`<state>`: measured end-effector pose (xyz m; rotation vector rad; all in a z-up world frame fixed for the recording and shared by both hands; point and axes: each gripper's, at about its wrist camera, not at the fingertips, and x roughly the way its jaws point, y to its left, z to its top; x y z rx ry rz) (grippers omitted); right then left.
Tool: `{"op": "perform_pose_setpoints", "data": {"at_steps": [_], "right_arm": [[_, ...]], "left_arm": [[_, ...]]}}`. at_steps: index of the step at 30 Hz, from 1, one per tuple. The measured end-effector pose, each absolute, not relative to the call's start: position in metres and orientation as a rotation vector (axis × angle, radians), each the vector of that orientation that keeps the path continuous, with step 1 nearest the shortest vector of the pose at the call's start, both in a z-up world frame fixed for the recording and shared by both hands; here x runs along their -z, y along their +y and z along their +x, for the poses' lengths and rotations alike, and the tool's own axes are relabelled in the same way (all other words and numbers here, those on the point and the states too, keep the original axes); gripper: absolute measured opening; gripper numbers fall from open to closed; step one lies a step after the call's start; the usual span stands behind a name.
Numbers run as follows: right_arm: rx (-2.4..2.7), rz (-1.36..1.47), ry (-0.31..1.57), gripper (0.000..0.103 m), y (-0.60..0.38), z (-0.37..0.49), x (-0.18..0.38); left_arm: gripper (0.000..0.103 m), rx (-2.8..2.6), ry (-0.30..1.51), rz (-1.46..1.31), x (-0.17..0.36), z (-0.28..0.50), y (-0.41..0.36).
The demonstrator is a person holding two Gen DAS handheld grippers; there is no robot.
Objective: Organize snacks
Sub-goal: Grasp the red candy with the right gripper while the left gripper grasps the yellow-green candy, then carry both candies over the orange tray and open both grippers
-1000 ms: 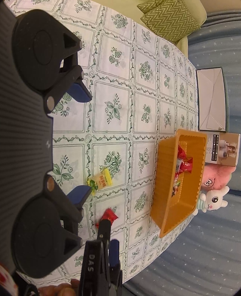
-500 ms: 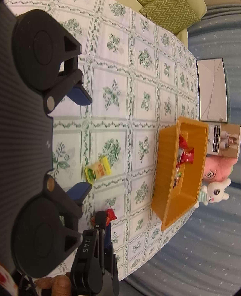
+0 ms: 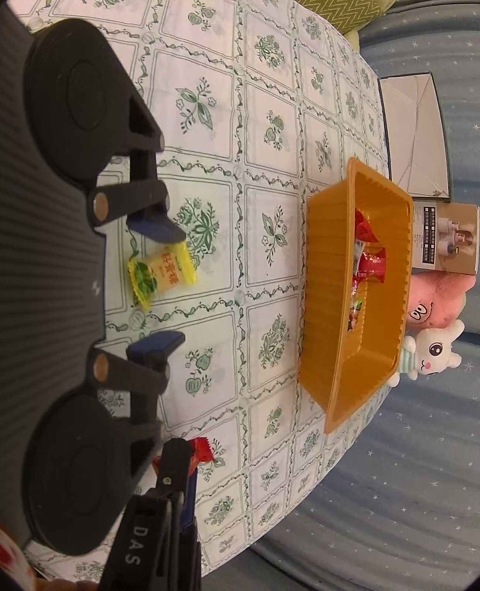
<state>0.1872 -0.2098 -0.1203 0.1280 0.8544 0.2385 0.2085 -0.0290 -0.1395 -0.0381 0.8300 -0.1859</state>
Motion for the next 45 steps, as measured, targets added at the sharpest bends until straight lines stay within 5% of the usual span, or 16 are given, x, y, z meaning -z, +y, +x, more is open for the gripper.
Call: {"op": "perform_pose_setpoints", "data": {"at_steps": [8,45], "right_arm": [[-0.235,0.133,0.859,0.020,-0.211,0.187,0.123],[-0.226,0.142,0.777,0.020,-0.189,0.151,0.047]], "left_arm": [[0.019,0.170,0.829,0.024,0.143,0.207,-0.028],[0.018,0.171,0.736,-0.026,0.045,0.160,-0.004]]}}
